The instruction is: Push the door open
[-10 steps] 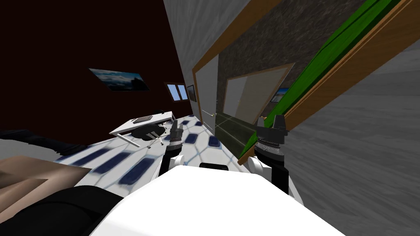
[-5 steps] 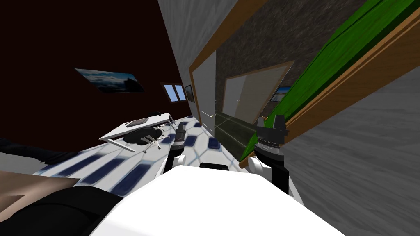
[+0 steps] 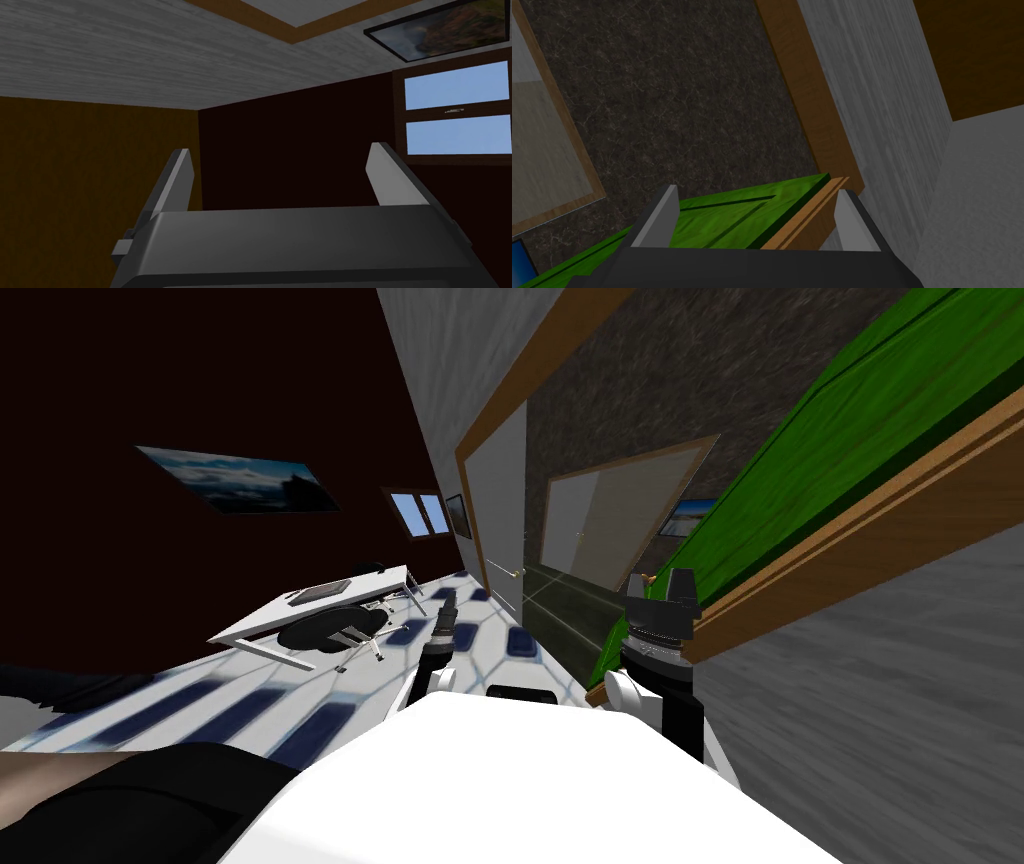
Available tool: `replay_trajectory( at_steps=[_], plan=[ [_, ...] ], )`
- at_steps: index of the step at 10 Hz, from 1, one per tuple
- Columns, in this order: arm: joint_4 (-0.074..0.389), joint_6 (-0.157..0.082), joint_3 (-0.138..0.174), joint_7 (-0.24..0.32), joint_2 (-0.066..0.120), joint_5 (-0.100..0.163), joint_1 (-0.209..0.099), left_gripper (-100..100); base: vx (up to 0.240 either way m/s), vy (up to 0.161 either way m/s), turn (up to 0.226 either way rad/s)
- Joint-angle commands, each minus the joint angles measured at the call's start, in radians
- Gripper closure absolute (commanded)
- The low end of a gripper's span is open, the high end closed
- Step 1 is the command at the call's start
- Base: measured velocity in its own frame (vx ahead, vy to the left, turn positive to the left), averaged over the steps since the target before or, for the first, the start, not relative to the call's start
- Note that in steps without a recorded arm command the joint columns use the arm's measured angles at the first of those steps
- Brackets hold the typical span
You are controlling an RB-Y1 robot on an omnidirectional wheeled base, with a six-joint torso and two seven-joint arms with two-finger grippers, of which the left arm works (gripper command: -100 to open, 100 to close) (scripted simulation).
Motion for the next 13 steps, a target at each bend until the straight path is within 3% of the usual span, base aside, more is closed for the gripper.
replay_trajectory(
  at_steps=[1,13],
  plan=[
    [0.043,-0.017,-0.007,-0.034,0.009,-0.020,-0.011,-100,0.125,0.039,-0.067],
    [0.271,-0.104,-0.043,-0.200,0.047,-0.123,-0.071,-100,0.098,0.029,-0.043]
  ],
)
